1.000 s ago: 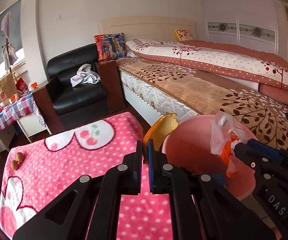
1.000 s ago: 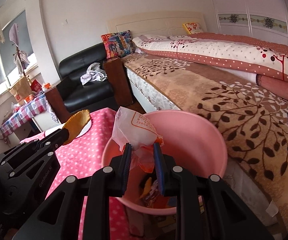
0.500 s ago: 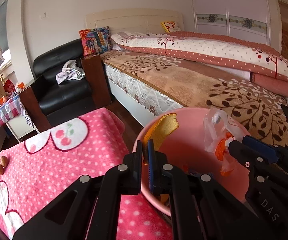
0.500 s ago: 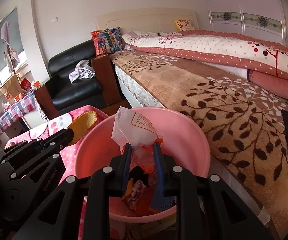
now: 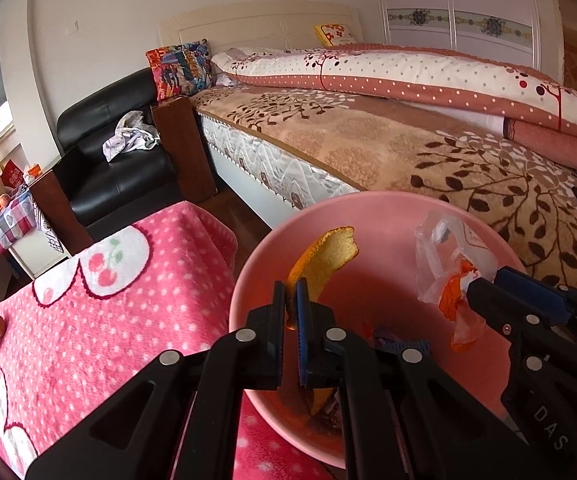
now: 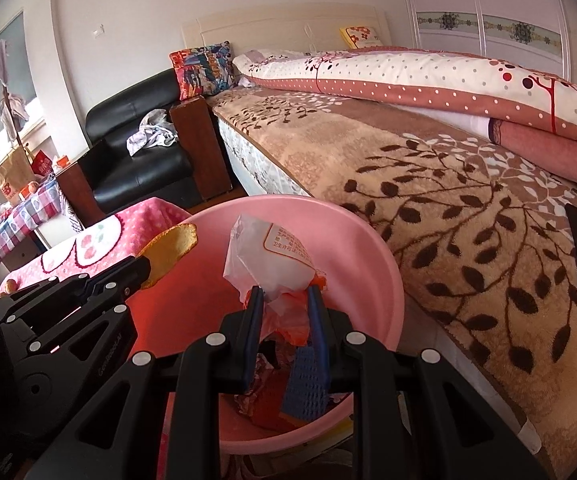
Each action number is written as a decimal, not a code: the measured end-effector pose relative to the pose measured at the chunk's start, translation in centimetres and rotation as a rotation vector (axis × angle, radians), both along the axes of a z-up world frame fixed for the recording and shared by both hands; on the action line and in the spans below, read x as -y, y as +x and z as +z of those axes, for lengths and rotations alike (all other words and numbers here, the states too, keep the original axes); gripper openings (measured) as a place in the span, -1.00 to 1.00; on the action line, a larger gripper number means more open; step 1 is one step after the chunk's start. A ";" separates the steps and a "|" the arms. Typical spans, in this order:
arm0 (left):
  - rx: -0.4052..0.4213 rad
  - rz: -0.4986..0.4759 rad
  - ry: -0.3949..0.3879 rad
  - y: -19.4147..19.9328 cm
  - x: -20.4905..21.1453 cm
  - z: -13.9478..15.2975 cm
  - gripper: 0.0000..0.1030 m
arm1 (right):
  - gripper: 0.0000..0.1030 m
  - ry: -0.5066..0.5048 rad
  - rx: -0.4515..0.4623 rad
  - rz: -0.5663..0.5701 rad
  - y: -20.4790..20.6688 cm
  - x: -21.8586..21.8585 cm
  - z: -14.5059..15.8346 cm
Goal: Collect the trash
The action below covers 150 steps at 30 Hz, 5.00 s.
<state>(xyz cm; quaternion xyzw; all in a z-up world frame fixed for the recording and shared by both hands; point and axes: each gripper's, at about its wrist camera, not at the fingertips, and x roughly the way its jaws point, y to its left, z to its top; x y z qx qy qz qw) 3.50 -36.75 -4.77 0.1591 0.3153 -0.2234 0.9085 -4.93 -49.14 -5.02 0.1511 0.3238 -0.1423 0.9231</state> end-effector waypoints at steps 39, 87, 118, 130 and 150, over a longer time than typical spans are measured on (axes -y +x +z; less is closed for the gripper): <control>0.015 -0.003 -0.043 -1.0 -0.8 2.3 -0.34 | -0.15 -0.031 0.032 0.006 -1.2 -0.3 1.0; 0.227 0.127 -0.141 -10.9 -13.0 8.1 -0.35 | 0.18 -0.122 0.255 0.080 -10.7 -11.8 7.0; 0.225 0.125 -0.158 -11.3 -13.2 8.3 -0.35 | 0.18 -0.139 0.270 0.075 -11.2 -12.0 7.7; 0.222 0.125 -0.163 -11.3 -13.3 8.3 -0.35 | 0.18 -0.142 0.271 0.072 -11.1 -12.1 8.0; 0.215 0.118 -0.164 -11.3 -13.0 8.1 -0.35 | 0.18 -0.140 0.264 0.068 -10.9 -11.9 7.8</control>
